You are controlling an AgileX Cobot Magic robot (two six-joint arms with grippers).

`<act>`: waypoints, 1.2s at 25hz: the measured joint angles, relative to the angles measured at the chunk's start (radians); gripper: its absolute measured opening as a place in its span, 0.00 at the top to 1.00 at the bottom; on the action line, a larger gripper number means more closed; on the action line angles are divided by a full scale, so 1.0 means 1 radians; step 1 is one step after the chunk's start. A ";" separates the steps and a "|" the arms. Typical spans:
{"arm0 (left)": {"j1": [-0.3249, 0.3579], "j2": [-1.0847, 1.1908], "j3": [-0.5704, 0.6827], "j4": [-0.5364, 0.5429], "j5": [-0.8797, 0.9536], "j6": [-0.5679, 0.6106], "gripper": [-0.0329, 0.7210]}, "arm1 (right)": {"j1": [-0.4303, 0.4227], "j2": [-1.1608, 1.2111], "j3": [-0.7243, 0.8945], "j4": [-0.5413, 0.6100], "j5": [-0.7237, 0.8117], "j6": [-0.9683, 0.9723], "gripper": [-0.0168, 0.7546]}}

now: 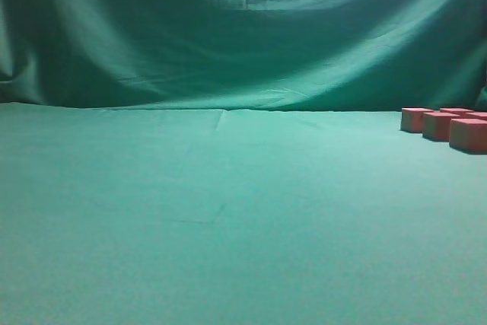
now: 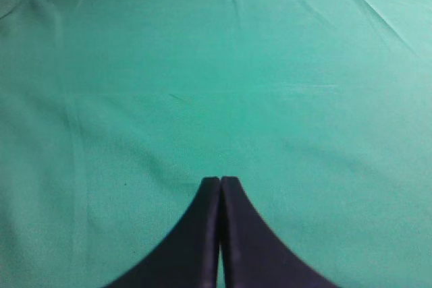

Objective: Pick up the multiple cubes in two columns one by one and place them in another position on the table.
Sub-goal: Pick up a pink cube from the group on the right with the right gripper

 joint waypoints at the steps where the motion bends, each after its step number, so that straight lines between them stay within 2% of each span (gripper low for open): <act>1: 0.000 0.000 0.000 0.000 0.000 0.000 0.96 | 0.000 0.006 0.000 0.000 -0.012 0.002 0.29; 22: 0.000 0.000 0.000 0.000 0.000 0.000 0.96 | 0.000 0.215 -0.008 0.000 -0.160 0.024 0.29; 28: 0.000 0.000 0.000 0.000 0.000 0.000 0.96 | 0.000 0.215 -0.008 0.000 -0.158 0.024 0.61; 30: 0.000 0.000 0.000 0.000 0.000 0.000 0.96 | 0.000 0.215 -0.008 -0.002 -0.158 0.024 0.62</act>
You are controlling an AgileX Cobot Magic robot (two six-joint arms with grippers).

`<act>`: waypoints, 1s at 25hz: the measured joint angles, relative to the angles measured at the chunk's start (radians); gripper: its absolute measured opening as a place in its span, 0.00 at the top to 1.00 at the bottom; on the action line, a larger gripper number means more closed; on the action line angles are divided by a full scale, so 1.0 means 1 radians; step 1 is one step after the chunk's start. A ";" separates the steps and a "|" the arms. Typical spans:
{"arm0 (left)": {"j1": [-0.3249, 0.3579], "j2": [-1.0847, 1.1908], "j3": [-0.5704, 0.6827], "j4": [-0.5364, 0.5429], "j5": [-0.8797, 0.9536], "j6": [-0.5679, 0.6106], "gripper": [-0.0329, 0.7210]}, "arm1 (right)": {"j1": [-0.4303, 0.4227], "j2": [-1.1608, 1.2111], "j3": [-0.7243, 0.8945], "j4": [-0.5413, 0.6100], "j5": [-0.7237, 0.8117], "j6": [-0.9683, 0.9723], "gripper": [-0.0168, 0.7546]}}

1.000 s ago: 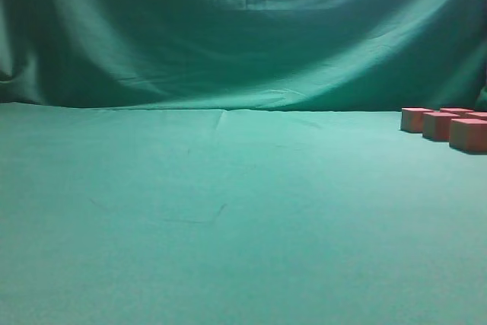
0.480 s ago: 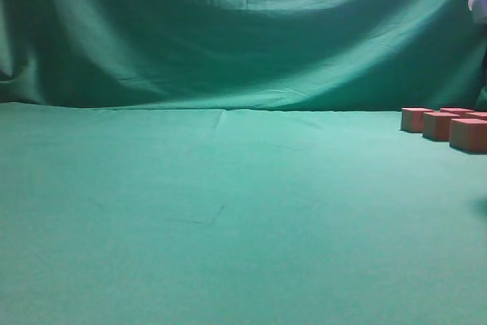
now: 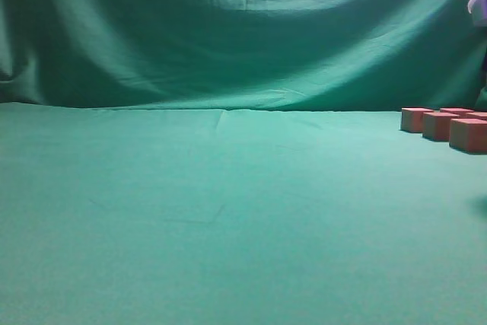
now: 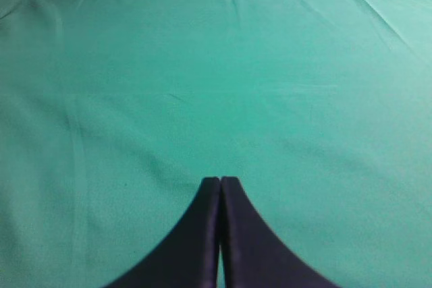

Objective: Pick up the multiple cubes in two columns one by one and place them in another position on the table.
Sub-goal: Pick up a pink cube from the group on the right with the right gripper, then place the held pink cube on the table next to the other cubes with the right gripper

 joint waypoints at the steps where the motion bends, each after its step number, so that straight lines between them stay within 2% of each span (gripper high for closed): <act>1: 0.000 0.000 0.000 0.000 0.000 0.000 0.96 | 0.000 0.000 -0.005 0.000 0.006 0.000 0.62; 4: 0.000 0.000 0.000 0.000 0.000 0.000 0.96 | 0.000 0.000 -0.051 0.002 0.075 0.000 0.62; 8: 0.000 0.000 0.000 0.000 0.000 0.000 0.96 | 0.000 0.002 -0.209 0.040 0.251 -0.036 0.62; 11: 0.000 0.000 0.000 0.000 0.000 0.000 0.96 | 0.000 0.002 -0.337 0.139 0.349 -0.143 0.62; 16: 0.000 0.000 0.000 0.000 0.000 0.000 0.96 | 0.004 0.007 -0.486 0.319 0.379 -0.344 0.62; 20: 0.000 0.000 0.000 0.000 0.000 0.000 0.96 | 0.062 0.058 -0.599 0.313 0.423 -0.382 0.62; 25: 0.000 0.000 0.000 0.000 0.000 0.000 0.96 | 0.193 0.177 -0.752 0.194 0.485 -0.391 0.62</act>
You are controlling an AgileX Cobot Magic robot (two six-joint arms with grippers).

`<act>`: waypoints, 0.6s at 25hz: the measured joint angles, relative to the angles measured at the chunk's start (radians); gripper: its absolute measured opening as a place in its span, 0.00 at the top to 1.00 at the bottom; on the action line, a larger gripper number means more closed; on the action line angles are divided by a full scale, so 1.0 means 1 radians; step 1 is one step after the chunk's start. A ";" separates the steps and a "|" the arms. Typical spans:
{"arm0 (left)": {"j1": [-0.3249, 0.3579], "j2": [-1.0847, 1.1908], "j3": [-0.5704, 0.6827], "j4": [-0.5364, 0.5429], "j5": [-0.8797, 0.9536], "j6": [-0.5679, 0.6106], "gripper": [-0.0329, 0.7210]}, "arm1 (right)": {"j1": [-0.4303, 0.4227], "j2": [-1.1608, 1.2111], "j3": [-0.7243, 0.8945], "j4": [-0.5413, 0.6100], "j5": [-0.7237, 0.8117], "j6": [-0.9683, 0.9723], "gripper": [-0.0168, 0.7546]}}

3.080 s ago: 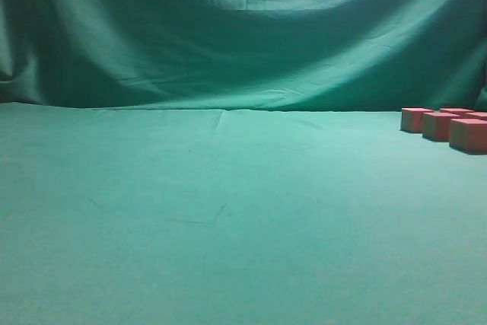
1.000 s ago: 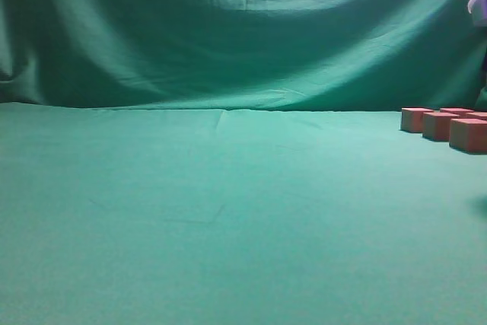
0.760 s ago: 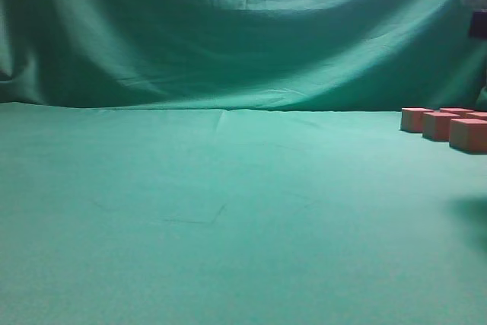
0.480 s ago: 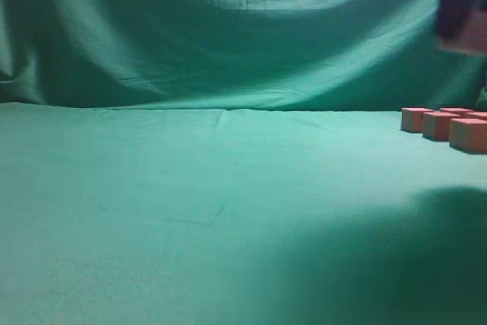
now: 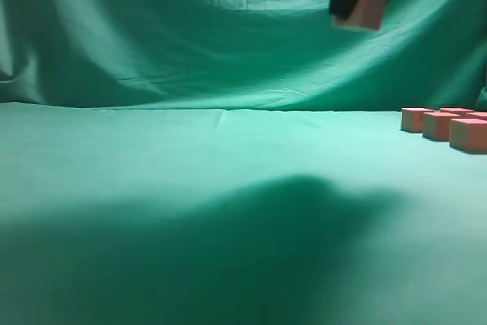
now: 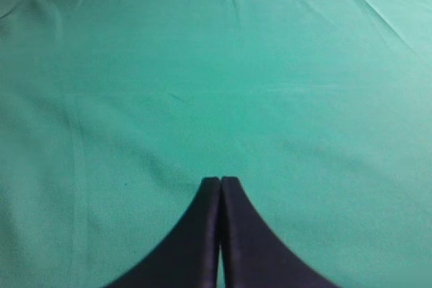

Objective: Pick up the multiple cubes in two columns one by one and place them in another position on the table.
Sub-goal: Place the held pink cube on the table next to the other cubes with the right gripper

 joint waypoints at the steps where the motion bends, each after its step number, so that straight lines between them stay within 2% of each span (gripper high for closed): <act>1: 0.000 0.000 0.000 0.000 0.000 0.000 0.96 | 0.026 0.029 -0.029 -0.024 0.010 0.000 0.62; 8: 0.000 0.000 0.000 0.000 0.000 0.000 0.96 | 0.143 0.210 -0.189 -0.139 0.036 0.010 0.62; 15: 0.000 0.000 0.000 0.000 0.000 0.000 0.96 | 0.160 0.323 -0.258 -0.177 0.036 0.030 0.62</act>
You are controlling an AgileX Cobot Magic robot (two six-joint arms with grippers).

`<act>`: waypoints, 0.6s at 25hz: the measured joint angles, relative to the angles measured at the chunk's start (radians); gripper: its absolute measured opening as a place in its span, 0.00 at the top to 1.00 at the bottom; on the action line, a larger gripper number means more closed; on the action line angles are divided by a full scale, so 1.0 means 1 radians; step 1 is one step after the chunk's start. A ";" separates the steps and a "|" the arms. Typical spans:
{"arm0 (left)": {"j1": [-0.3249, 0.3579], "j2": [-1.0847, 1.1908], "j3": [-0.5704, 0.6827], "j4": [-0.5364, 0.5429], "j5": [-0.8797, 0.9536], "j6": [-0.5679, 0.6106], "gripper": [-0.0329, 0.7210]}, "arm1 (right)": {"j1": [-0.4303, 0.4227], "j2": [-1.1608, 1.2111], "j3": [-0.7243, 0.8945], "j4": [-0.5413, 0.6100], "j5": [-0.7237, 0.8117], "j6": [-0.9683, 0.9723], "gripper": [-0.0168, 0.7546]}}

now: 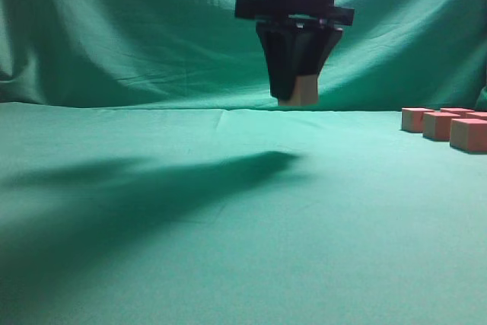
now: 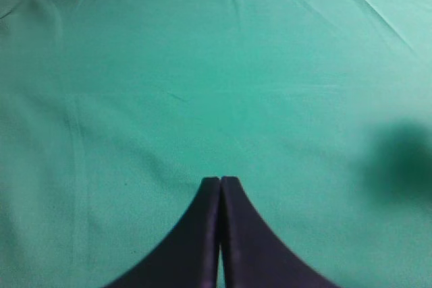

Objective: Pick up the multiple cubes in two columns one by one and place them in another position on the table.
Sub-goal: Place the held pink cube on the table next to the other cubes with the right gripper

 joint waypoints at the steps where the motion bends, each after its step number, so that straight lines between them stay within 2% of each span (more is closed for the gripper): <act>1: 0.000 0.000 0.000 0.000 0.000 0.000 0.96 | 0.000 0.010 -0.002 -0.015 0.000 0.007 0.62; 15: 0.000 0.000 0.000 0.000 0.000 0.000 0.96 | 0.000 0.093 -0.006 -0.055 -0.073 0.019 0.62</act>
